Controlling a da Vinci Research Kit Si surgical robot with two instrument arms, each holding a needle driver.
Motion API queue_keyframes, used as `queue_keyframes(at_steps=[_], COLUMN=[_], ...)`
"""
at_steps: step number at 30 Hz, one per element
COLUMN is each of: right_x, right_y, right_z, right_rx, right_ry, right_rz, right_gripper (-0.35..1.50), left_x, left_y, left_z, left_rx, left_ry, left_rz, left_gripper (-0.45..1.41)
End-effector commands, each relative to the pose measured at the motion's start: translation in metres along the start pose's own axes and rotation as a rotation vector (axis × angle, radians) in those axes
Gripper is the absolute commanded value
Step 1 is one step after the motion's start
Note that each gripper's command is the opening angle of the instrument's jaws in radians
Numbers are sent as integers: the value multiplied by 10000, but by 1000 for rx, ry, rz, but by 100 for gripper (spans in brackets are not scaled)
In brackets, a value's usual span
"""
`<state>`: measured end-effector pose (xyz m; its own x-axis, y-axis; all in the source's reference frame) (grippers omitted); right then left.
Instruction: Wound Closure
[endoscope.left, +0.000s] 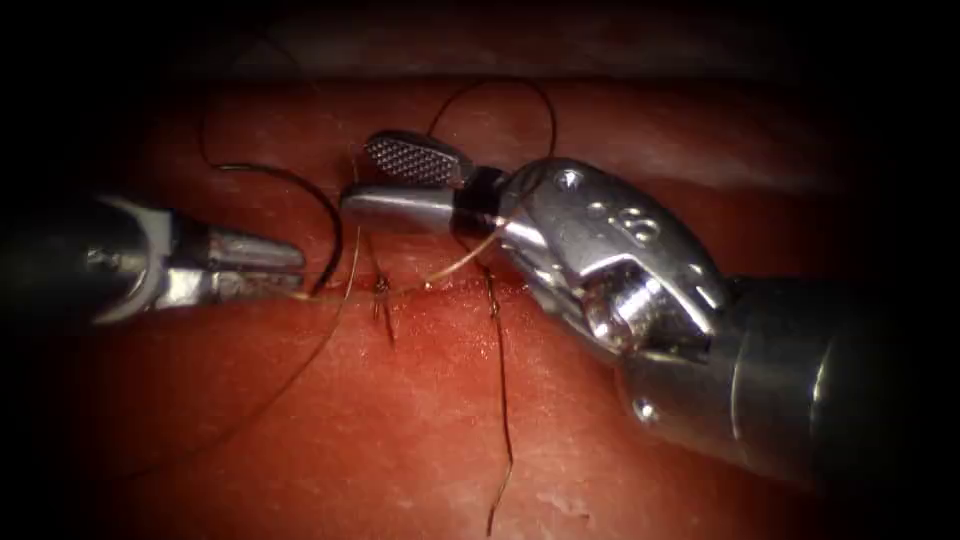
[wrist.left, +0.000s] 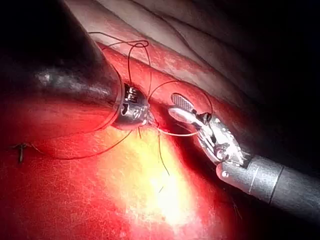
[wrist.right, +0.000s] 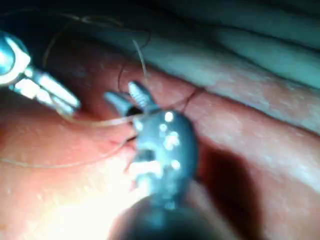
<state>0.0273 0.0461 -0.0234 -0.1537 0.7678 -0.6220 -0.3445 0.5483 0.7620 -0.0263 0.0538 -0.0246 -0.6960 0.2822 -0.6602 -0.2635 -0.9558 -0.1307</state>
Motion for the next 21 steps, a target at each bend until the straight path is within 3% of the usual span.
queue_keyframes(at_steps=[1, 8, 13, 17, 21], right_x=[-2, -4, -19, -13, 0], right_y=[3, 5, 12, 10, 9], right_z=[4, -2, -3, -2, 0], right_rx=[4, 53, 229, 340, 384], right_ry=[0, -8, -8, -9, -23], right_rz=[5, 40, 77, 92, 115], right_gripper=[39, 36, 31, 29, 29], left_x=[-3, -22, -22, -23, -26], left_y=[0, 6, 0, 0, -1], left_z=[11, 47, 63, 78, 95], left_rx=[0, -11, -11, -13, -17], left_ry=[-4, -26, -25, -30, -35], left_rz=[6, 13, 16, 19, 20], left_gripper=[-35, -35, -35, -35, -35])
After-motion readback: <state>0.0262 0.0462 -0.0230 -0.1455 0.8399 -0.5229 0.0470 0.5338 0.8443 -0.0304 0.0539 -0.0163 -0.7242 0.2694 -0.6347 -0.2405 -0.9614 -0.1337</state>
